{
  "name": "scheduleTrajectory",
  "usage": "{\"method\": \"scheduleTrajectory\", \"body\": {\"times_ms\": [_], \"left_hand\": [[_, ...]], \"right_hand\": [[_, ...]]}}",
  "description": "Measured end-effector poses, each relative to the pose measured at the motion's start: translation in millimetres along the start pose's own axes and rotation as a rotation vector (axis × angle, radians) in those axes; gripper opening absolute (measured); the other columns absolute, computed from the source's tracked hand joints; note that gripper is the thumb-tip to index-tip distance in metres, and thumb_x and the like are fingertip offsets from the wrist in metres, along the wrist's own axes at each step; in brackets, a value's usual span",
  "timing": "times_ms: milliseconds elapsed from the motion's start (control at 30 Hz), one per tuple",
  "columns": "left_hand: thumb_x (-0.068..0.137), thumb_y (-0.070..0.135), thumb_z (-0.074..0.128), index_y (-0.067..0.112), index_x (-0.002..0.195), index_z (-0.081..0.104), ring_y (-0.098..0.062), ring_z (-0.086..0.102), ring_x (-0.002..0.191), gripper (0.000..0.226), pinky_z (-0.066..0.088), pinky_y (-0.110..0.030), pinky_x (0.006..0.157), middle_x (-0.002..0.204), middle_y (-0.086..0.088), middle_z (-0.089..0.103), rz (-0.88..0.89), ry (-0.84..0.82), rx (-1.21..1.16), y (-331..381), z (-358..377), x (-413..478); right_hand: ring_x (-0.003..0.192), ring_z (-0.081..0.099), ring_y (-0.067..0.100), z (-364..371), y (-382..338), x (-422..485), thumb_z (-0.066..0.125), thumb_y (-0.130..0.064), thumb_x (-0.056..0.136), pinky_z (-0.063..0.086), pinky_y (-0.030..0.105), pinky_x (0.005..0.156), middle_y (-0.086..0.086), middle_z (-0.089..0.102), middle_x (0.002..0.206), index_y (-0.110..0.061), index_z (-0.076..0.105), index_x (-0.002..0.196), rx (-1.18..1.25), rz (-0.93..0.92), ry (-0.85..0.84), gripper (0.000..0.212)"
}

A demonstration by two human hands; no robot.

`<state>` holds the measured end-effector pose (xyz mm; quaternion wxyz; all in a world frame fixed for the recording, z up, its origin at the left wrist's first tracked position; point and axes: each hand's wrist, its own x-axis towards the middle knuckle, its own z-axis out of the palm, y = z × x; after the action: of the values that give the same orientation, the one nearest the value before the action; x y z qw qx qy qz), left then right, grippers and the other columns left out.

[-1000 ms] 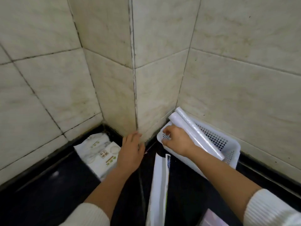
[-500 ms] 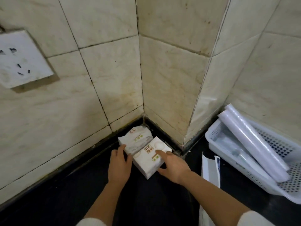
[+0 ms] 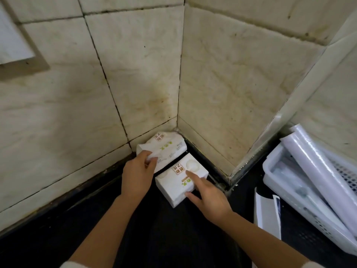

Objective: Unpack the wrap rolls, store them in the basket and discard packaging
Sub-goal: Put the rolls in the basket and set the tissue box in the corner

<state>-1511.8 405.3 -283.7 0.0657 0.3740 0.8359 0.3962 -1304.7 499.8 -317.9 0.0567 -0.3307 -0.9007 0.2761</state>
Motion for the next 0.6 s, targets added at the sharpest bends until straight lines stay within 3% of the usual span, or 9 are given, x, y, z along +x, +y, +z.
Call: {"method": "scheduleTrajectory", "body": {"times_ms": [133,300,433,600], "left_hand": [[0.091,0.033,0.060,0.021,0.103,0.062,0.007,0.059,0.066,0.017,0.042,-0.009,0.058,0.076,0.012,0.064,0.064,0.045,-0.046,6,-9,11],[0.090,0.033,0.061,0.020,0.106,0.063,0.012,0.054,0.064,0.020,0.037,-0.005,0.054,0.075,0.017,0.059,0.071,0.046,-0.013,3,-4,14],[0.090,0.032,0.061,0.021,0.102,0.063,0.009,0.056,0.065,0.016,0.037,-0.003,0.054,0.077,0.013,0.064,0.088,0.011,0.004,-2,3,13],[0.090,0.036,0.060,0.025,0.103,0.060,-0.001,0.063,0.071,0.017,0.050,-0.018,0.058,0.080,0.010,0.068,0.054,-0.084,-0.019,-7,2,13]], "right_hand": [[0.110,0.058,0.020,4,-11,34,0.057,-0.041,0.091,0.051,0.037,0.079,0.001,0.057,0.124,-0.033,0.027,0.141,0.060,0.012,0.083,0.059],[0.076,0.058,0.016,11,-27,70,0.067,-0.040,0.083,0.037,0.027,0.049,-0.005,0.058,0.094,-0.029,0.027,0.094,0.187,0.167,0.163,0.043],[0.076,0.056,0.013,14,-34,88,0.071,-0.038,0.082,0.041,0.027,0.055,-0.004,0.058,0.088,-0.023,0.038,0.088,0.296,0.258,0.187,0.036],[0.084,0.058,0.014,7,-30,92,0.071,-0.034,0.083,0.051,0.030,0.070,-0.001,0.061,0.092,-0.017,0.051,0.094,0.395,0.297,0.131,0.029]]}}
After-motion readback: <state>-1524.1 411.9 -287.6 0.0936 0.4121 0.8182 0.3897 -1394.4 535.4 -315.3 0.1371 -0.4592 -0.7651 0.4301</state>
